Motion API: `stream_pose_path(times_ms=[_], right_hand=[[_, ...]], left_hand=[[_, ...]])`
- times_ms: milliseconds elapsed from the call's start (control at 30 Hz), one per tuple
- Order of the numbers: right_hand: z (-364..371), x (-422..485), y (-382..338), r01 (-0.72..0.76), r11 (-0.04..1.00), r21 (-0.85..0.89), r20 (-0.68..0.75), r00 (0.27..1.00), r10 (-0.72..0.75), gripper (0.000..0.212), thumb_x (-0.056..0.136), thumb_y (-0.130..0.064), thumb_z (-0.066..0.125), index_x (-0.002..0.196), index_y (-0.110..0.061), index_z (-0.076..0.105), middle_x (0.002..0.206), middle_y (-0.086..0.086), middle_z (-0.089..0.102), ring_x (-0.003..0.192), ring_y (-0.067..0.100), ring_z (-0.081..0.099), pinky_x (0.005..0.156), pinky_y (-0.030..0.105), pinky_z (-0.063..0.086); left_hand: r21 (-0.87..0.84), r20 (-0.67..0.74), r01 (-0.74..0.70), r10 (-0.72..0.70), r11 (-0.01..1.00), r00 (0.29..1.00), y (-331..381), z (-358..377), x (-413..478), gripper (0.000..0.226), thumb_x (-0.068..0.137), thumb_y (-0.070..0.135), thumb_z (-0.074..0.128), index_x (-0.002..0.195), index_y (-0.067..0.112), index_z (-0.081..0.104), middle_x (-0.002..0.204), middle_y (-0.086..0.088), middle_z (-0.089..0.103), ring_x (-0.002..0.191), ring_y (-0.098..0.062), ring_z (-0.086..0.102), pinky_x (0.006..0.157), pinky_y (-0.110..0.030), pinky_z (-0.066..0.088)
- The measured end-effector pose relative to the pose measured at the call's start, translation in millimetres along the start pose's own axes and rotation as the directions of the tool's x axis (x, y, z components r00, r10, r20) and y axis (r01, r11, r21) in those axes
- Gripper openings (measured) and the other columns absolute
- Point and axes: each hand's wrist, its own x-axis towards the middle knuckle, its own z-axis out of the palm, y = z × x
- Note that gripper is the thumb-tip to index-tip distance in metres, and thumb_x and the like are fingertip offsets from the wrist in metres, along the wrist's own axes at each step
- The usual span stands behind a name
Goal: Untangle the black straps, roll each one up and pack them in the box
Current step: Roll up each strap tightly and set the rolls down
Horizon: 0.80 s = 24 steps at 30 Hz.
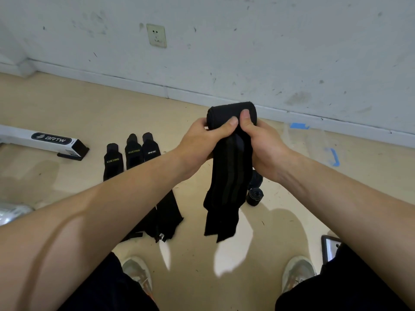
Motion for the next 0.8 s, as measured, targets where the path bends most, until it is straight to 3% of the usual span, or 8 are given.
stream_pose_path(times_ms=[100,233,400,533,700,800], right_hand=[[2,0,0,0.004,1.0,-0.017,0.004,1.0,-0.004,0.038,0.106,-0.037,0.048,0.133,-0.013,0.058,0.12,0.008,0.074,0.107,0.024,0.073,0.096,0.042,0.057],[1,1,1,-0.037,0.999,0.02,0.05,0.998,0.036,0.039,0.105,-0.037,0.051,0.138,-0.016,0.054,0.127,0.009,0.07,0.113,0.026,0.07,0.101,0.047,0.055],[1,-3,-1,-0.142,0.989,0.048,0.149,0.98,0.134,0.059,0.101,-0.061,0.042,0.136,-0.018,0.062,0.126,0.009,0.072,0.115,0.026,0.069,0.103,0.043,0.053],[-2,0,-4,-0.139,0.99,0.023,0.155,0.979,0.134,0.073,0.097,-0.072,0.032,0.135,-0.019,0.063,0.125,0.006,0.072,0.115,0.025,0.07,0.101,0.042,0.054],[-3,3,2,-0.067,0.995,0.079,0.071,0.996,0.061,0.049,0.102,-0.053,0.05,0.138,-0.021,0.052,0.126,0.01,0.071,0.109,0.032,0.072,0.096,0.053,0.056],[-3,2,1,-0.041,0.993,0.115,0.034,0.999,0.038,0.039,0.104,-0.044,0.05,0.134,-0.019,0.053,0.125,0.012,0.071,0.107,0.033,0.072,0.094,0.054,0.057]], left_hand=[[-0.035,0.04,-0.001,0.003,0.999,0.999,4,-1,0,0.06,0.096,0.053,0.065,0.127,0.003,0.066,0.12,-0.017,0.074,0.109,-0.028,0.074,0.099,-0.041,0.058],[-0.028,-0.043,-0.047,0.046,0.998,0.998,3,-3,1,0.071,0.084,0.052,0.072,0.133,0.003,0.058,0.125,-0.016,0.072,0.11,-0.029,0.073,0.102,-0.05,0.056],[0.046,-0.086,-0.113,0.117,0.993,0.989,6,-7,3,0.058,0.08,0.041,0.076,0.127,0.013,0.055,0.122,-0.01,0.07,0.111,-0.024,0.072,0.1,-0.044,0.058],[0.166,-0.006,-0.167,0.171,0.972,0.985,6,-8,3,0.045,0.095,0.017,0.074,0.135,0.015,0.051,0.111,-0.004,0.069,0.101,-0.011,0.071,0.094,-0.035,0.06],[0.263,0.001,-0.208,0.215,0.942,0.977,4,-12,3,0.049,0.091,0.013,0.077,0.133,0.022,0.053,0.112,-0.008,0.065,0.101,-0.01,0.063,0.086,-0.029,0.061],[0.212,0.001,-0.13,0.133,0.969,0.991,3,-14,4,0.056,0.09,0.015,0.079,0.138,0.019,0.05,0.115,-0.014,0.07,0.103,-0.022,0.072,0.088,-0.037,0.062]])
